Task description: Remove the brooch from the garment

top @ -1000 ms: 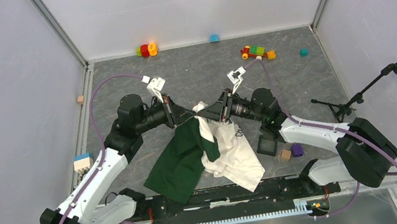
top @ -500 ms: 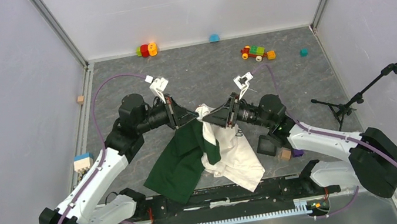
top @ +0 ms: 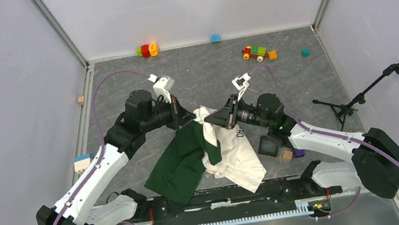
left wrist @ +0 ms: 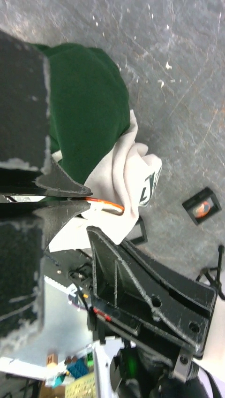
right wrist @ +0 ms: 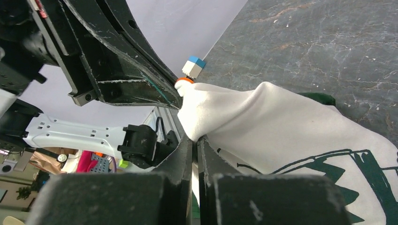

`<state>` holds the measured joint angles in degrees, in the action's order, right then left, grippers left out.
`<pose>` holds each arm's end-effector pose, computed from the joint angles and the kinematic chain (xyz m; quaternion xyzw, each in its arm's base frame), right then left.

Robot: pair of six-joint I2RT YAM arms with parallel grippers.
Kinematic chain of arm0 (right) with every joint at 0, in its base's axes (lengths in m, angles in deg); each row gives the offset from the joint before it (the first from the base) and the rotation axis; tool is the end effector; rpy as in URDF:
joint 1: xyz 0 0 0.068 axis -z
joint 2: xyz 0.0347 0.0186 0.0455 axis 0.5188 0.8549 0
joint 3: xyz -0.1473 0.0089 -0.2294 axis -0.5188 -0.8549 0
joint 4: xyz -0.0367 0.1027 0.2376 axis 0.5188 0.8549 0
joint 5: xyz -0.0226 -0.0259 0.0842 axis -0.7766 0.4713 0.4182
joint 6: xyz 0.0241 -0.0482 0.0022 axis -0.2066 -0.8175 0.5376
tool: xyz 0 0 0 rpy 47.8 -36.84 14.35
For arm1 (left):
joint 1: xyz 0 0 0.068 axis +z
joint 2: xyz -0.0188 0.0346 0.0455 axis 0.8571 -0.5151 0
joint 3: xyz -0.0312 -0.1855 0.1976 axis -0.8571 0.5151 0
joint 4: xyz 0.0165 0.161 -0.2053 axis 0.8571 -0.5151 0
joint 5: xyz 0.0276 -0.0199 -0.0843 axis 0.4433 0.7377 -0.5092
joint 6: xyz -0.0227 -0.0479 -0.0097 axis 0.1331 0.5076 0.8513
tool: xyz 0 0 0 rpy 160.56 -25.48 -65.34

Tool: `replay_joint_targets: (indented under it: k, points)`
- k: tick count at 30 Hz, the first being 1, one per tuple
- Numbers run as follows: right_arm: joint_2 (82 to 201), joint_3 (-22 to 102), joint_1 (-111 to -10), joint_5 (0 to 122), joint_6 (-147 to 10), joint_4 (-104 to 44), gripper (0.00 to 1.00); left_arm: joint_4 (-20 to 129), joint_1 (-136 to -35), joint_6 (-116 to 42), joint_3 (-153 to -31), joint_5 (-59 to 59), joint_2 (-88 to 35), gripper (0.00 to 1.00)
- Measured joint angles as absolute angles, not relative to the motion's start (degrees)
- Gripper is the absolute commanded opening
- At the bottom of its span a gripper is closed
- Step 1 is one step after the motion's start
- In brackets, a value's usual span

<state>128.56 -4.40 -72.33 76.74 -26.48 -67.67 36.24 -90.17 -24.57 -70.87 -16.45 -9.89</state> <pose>0.1871 0.1816 0.2586 -0.0955 0.7007 0.5885 0.3919 0.1887 -0.1317 0.3246 0.1669 0.8075 -0.4093 0.3905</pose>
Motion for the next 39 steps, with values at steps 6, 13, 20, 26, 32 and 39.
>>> replay_joint_targets:
  k: [6, 13, 20, 26, 32, 39]
  points:
    - [131.23, -1.97, -72.27, 76.50, -26.74, -65.68, 0.01, 28.31, -93.85, -28.27, -77.25, -7.51, -15.49, 0.02]
    - [131.16, 0.36, -71.33, 73.18, -29.37, -61.64, 0.26, 18.95, -94.37, -30.56, -77.42, 0.60, -16.98, 0.02]
    - [129.57, 0.91, -69.10, 69.26, -32.58, -56.44, 0.76, 14.43, -91.86, -30.95, -77.95, -2.27, -15.23, 0.02]
    - [127.27, -0.29, -68.62, 70.88, -35.57, -55.87, 0.76, 17.20, -83.92, -30.41, -77.53, -16.17, -12.30, 0.02]
    - [124.91, -3.15, -68.62, 79.75, -35.29, -64.61, 0.77, 26.56, -82.52, -26.78, -74.56, -29.81, -9.72, 0.02]
    - [125.31, -3.46, -69.80, 85.37, -33.54, -73.16, 0.66, 36.04, -82.52, -20.99, -72.83, -37.52, -9.15, 0.02]
